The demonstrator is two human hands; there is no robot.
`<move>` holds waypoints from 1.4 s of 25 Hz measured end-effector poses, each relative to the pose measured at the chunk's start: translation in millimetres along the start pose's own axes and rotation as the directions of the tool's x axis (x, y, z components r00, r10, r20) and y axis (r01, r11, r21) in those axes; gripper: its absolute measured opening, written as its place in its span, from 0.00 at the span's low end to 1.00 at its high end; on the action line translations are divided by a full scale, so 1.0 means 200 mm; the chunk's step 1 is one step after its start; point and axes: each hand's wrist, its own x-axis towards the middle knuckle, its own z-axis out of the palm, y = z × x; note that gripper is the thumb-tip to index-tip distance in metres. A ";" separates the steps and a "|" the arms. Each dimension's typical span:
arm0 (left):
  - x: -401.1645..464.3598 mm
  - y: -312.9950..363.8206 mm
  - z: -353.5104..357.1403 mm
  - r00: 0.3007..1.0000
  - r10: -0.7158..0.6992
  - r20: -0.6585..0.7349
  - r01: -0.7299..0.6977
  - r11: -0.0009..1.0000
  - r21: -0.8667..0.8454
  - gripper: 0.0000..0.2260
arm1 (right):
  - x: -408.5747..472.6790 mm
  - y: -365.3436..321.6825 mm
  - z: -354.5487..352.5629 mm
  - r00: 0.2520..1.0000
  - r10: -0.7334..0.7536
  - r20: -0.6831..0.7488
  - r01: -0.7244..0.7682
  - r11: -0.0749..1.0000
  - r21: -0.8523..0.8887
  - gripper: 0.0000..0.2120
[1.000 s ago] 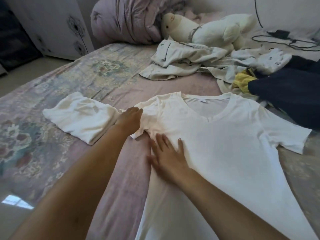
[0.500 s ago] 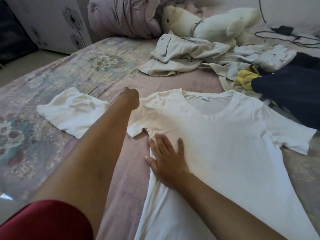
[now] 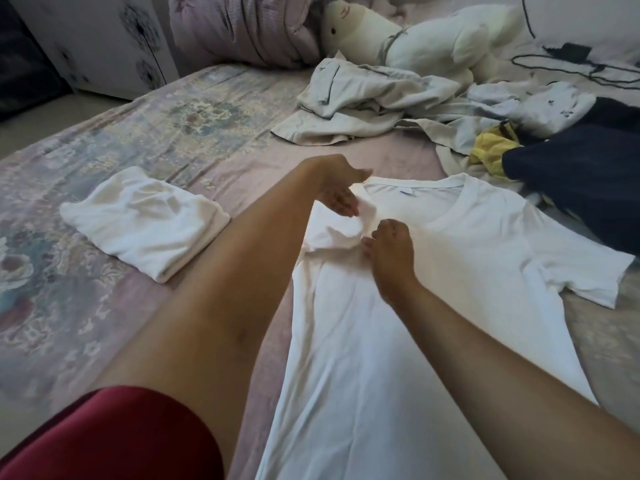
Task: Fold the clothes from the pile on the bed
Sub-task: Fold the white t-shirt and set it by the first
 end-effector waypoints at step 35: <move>-0.25 -0.70 0.13 0.781 0.621 0.069 -0.451 0.484 0.750 0.30 | 0.46 -0.23 0.25 0.963 -0.125 0.238 0.268 0.512 -0.816 0.08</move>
